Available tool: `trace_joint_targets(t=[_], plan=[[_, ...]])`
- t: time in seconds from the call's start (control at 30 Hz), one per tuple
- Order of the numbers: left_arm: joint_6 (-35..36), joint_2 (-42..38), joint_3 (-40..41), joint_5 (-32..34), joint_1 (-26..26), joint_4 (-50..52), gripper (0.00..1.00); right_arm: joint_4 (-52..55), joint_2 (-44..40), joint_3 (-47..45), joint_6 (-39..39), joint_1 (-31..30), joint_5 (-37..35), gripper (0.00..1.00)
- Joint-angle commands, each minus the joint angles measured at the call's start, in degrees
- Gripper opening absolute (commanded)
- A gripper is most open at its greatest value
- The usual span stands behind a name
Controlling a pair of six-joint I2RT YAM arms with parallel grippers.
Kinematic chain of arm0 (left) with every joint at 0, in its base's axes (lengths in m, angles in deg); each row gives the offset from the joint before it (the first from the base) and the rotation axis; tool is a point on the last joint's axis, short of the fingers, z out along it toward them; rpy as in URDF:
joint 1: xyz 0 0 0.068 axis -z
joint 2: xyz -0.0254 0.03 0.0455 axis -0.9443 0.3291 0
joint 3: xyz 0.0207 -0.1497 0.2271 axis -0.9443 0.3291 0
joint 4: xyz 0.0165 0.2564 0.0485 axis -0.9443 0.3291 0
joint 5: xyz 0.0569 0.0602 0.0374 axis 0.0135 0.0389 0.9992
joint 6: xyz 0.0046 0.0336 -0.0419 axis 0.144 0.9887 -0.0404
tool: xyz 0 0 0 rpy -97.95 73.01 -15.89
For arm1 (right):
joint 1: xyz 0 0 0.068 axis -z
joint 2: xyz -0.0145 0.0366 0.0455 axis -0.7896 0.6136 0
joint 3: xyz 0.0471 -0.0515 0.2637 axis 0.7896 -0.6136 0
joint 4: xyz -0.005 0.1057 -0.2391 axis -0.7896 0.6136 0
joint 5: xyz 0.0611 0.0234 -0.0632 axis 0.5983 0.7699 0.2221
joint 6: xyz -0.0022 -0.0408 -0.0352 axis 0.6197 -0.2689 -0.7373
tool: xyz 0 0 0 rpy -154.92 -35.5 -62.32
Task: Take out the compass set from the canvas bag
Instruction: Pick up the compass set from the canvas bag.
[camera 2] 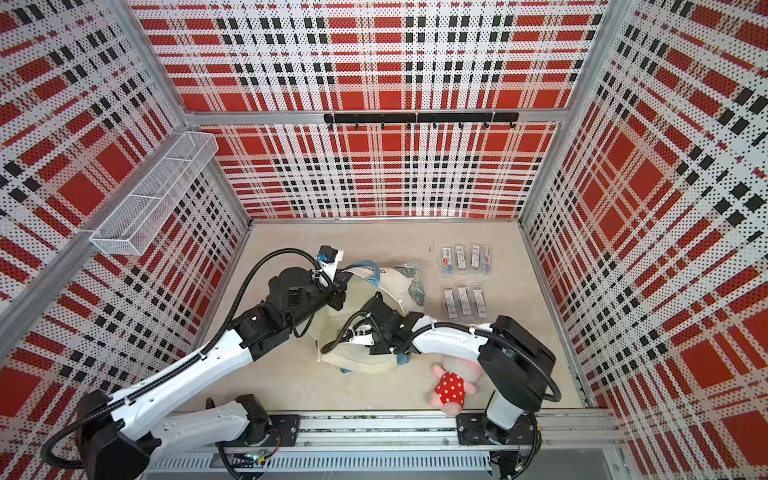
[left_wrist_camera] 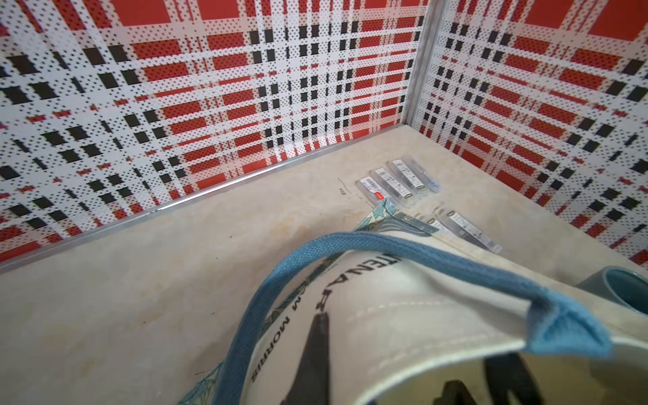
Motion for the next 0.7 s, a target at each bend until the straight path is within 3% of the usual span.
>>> trace_joint_targets(t=[0.0, 0.17, 0.33, 0.53, 0.67], plan=[[-0.64, -0.87, -0.11, 1.78, -0.93, -2.47, 0.0, -4.29, -3.19, -0.53, -6.67, -0.87, 2.12, 0.0], [-0.91, -0.3, 0.06, 1.65, -1.2, -2.84, 0.0, -4.93, -7.25, 1.82, -6.93, -2.3, 6.37, 0.0], [-0.87, 0.76, 1.06, 2.38, -1.13, -3.1, 0.0, -7.35, -10.5, 7.43, -1.65, -2.74, 11.37, 0.0], [-1.0, 0.7, 1.51, 3.05, -1.48, -3.81, 0.0, -1.29, -11.38, 17.42, 9.36, -3.19, 11.57, 0.0], [-1.17, 0.54, 0.87, 3.26, -2.82, -3.88, 0.0, 3.43, -18.02, 19.39, 20.55, -3.26, 7.08, 0.0]])
